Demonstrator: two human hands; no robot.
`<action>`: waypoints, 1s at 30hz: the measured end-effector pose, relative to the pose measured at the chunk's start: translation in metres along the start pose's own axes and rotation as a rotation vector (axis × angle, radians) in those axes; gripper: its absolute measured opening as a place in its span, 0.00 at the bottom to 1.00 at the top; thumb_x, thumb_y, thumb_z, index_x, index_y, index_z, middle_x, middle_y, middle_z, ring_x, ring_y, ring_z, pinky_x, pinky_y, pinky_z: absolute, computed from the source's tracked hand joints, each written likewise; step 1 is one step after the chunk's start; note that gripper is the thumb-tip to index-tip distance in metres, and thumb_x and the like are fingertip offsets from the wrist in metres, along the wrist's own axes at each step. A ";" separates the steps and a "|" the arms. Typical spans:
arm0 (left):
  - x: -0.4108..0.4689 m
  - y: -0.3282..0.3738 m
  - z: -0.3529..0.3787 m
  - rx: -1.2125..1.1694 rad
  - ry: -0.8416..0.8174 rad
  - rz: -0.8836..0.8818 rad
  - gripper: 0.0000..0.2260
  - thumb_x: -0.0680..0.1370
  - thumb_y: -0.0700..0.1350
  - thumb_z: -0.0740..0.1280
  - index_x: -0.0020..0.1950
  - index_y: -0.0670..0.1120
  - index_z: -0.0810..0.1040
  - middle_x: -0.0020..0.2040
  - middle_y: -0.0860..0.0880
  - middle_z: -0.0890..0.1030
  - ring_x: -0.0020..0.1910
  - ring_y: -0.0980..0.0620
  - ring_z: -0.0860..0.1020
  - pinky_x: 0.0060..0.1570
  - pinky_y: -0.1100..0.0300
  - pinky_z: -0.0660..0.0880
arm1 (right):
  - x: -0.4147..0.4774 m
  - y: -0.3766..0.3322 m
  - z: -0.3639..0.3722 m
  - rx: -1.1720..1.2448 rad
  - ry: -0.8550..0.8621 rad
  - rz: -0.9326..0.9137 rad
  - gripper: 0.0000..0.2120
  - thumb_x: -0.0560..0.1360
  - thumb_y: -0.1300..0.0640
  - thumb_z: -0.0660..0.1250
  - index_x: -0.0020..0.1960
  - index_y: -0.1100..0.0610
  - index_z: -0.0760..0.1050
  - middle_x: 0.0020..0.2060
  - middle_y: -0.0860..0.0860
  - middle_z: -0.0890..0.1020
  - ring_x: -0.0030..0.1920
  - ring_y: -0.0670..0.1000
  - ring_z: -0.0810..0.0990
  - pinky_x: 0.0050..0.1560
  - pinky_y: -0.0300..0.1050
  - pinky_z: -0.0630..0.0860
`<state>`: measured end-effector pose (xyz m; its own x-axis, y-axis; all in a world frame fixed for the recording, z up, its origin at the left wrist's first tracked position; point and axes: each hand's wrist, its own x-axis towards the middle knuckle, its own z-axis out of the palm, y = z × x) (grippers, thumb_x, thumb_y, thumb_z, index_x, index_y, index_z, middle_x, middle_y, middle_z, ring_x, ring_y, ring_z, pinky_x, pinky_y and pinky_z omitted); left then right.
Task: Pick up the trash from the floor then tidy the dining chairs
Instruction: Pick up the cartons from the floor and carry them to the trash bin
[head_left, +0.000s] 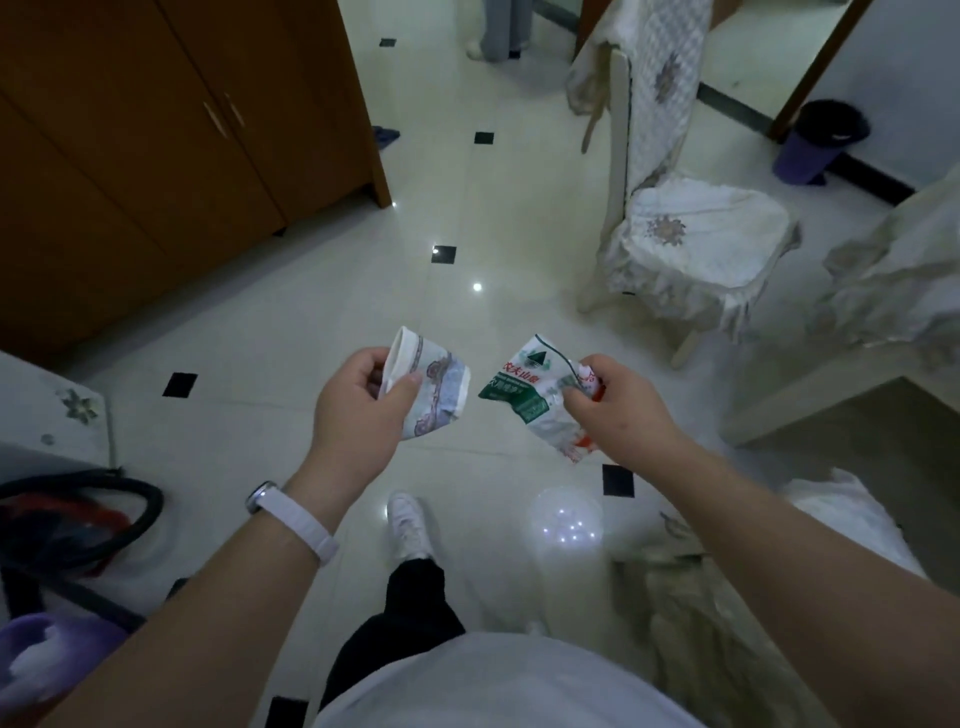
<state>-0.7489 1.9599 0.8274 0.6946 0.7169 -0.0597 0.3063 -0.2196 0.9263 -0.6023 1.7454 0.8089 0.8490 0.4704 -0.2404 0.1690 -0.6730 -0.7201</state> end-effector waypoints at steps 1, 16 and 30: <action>0.021 -0.003 -0.001 -0.022 -0.018 -0.006 0.08 0.77 0.42 0.71 0.45 0.57 0.78 0.41 0.52 0.82 0.37 0.56 0.79 0.37 0.62 0.77 | 0.014 -0.009 0.003 -0.011 0.005 0.011 0.02 0.76 0.55 0.65 0.46 0.49 0.75 0.38 0.50 0.81 0.41 0.53 0.81 0.40 0.50 0.78; 0.311 0.000 -0.045 -0.107 -0.216 -0.034 0.06 0.78 0.44 0.70 0.48 0.56 0.80 0.47 0.52 0.84 0.46 0.49 0.84 0.49 0.44 0.82 | 0.218 -0.129 0.029 -0.112 0.242 0.150 0.06 0.75 0.52 0.65 0.42 0.55 0.74 0.35 0.52 0.79 0.37 0.54 0.78 0.35 0.45 0.72; 0.520 0.038 0.058 0.029 -0.318 -0.016 0.05 0.77 0.45 0.71 0.48 0.56 0.80 0.47 0.51 0.84 0.47 0.47 0.84 0.49 0.42 0.82 | 0.432 -0.098 0.017 0.129 0.260 0.290 0.05 0.76 0.57 0.64 0.41 0.55 0.73 0.32 0.50 0.77 0.25 0.39 0.74 0.24 0.33 0.69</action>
<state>-0.3379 2.2859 0.8103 0.8571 0.4782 -0.1916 0.3339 -0.2325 0.9135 -0.2607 2.0250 0.7645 0.9533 0.1002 -0.2847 -0.1464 -0.6715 -0.7264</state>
